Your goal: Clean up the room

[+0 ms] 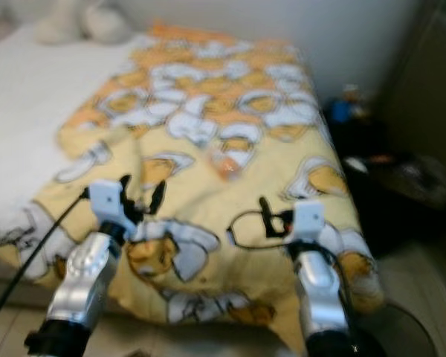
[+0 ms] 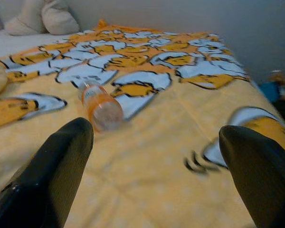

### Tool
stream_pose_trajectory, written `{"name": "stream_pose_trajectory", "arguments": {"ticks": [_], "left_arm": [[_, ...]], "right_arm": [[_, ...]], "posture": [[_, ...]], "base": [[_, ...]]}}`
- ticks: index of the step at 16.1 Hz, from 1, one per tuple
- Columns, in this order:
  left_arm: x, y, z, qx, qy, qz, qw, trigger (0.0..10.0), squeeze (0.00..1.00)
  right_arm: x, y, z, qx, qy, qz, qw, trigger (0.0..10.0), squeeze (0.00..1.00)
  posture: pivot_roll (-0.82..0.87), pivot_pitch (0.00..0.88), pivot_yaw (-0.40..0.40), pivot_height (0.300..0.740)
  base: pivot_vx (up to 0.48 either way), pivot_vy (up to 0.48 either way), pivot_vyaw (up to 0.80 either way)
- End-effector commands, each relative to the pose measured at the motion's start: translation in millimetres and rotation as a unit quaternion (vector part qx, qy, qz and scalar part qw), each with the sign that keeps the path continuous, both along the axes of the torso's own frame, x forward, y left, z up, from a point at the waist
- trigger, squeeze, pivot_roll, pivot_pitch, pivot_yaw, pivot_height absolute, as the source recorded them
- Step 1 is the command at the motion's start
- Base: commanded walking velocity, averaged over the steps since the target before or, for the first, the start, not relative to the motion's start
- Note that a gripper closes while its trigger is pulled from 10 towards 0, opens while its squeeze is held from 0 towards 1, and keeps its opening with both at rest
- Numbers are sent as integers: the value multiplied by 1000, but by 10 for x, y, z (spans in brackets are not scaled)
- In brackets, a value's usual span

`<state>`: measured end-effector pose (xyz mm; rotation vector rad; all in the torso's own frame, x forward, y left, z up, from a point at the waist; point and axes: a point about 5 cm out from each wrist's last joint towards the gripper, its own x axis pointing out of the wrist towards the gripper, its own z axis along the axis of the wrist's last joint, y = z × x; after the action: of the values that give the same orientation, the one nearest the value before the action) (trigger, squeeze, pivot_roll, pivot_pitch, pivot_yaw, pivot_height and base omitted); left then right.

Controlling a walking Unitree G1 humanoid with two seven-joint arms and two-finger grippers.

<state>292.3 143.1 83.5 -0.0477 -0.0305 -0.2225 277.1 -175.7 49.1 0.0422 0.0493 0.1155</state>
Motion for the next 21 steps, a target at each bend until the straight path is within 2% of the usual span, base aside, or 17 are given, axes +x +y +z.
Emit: {"name": "stream_pose_trajectory", "arguments": {"ticks": [1,4,6,9,11,12,13,14,15,17,20,21], "left_arm": [[30,116,33,0,-1,19,1000,10000,0],[23,154,5,-4,5,34,999,10000,0],[16,187,12,10,0,44,999,10000,0],[42,249,61,12,-8,47,999,10000,0],[60,267,122,26,-15,18,999,10000,0],[35,207,213,31,-24,-38,998,10000,0],[-17,140,297,34,-30,-93,995,10000,0],[-152,48,430,37,-37,-167,985,10000,0],[-201,35,463,38,-37,-180,982,10000,0],[-400,88,599,45,-37,-199,978,10000,0],[-540,181,671,56,-33,-195,979,10000,0],[-652,154,719,55,-27,-218,974,10000,0]], "right_arm": [[58,114,63,5,-11,15,1000,10000,0],[97,128,87,-3,-11,22,1000,10000,0],[285,143,222,-12,-12,29,999,10000,0],[547,165,435,-23,-24,41,999,10000,0],[754,246,575,-25,-22,55,998,10000,0],[832,297,602,-25,-12,58,998,10000,0],[877,341,605,-22,-1,58,998,10000,0],[925,405,599,-19,16,54,998,10000,0],[935,424,598,-18,20,53,998,10000,0],[973,497,572,-30,45,46,997,10000,0],[965,547,516,-30,65,51,996,10000,0],[959,575,484,-33,79,56,995,10000,0]], "posture": [[-82,0,-15,740],[-80,0,-18,740],[-74,0,-15,740],[-62,0,-16,740],[-36,9,-17,740],[3,31,-22,740],[31,43,-19,740],[74,73,-10,740],[74,73,-10,740],[152,138,5,740],[200,193,11,740],[217,222,9,740]], "base": [[461,0,0],[447,0,0],[437,0,0],[0,0,0],[0,0,0],[0,0,0],[0,0,0],[0,0,0],[0,0,0],[0,0,0],[0,0,0],[0,0,0]]}}
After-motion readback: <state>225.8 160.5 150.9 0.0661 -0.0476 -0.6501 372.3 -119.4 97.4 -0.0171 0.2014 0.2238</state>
